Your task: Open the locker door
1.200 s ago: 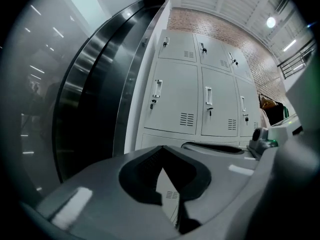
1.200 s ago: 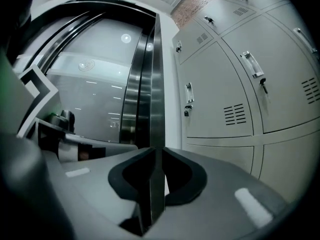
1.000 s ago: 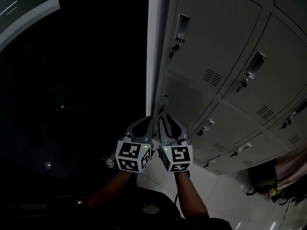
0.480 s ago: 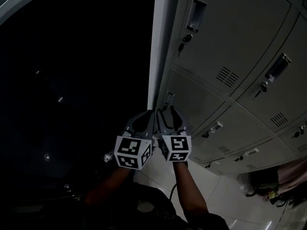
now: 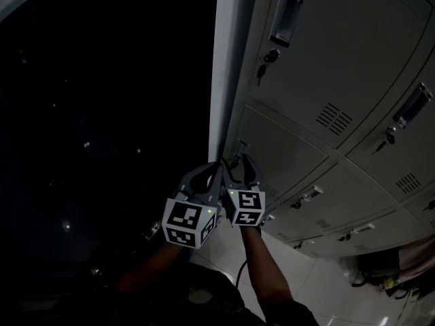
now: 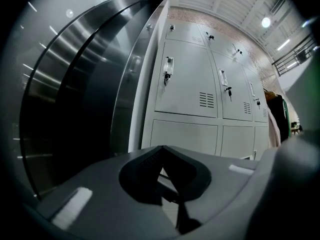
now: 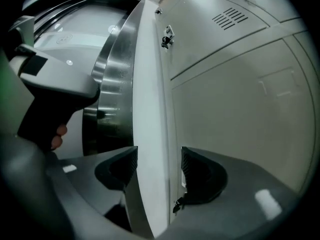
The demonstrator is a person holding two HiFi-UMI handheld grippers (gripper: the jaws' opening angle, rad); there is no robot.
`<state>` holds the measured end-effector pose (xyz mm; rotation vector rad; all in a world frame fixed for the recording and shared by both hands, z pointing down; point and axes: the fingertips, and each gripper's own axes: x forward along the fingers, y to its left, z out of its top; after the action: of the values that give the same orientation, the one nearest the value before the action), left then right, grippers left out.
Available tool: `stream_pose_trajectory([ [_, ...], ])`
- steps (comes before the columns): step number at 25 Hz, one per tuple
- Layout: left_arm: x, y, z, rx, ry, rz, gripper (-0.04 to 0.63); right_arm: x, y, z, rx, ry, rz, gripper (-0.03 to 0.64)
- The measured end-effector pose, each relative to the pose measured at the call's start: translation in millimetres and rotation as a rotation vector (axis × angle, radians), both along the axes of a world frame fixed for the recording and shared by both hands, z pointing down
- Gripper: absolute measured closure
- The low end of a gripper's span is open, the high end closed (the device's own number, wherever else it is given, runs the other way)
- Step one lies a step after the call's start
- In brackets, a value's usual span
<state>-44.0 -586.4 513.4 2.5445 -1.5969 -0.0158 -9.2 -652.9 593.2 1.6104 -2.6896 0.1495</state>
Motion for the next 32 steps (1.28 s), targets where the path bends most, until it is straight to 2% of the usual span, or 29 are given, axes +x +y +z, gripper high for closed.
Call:
stream_pose_trajectory([
  [8, -6.8, -18.4, 9.2, 0.011, 0.003, 0.009, 0.591, -1.9, -38.2, 32.5, -0.031, -0.019, 0.039, 0.357],
  [20, -18.2, -30.5, 16.0, 0.012, 0.003, 0.022, 0.591, -2.1, -67.3, 42.0, -0.023, -0.041, 0.089, 0.36],
  [27, -20.2, -28.1, 17.7, -0.01, 0.003, 0.015, 0.591, -2.0, -58.2, 42.0, -0.054, -0.026, 0.073, 0.382],
  [32, -24.2, -15.1, 9.7, -0.023, 0.014, -0.015, 0.59, -6.1, -30.9, 43.7, -0.071, 0.017, 0.055, 0.453],
])
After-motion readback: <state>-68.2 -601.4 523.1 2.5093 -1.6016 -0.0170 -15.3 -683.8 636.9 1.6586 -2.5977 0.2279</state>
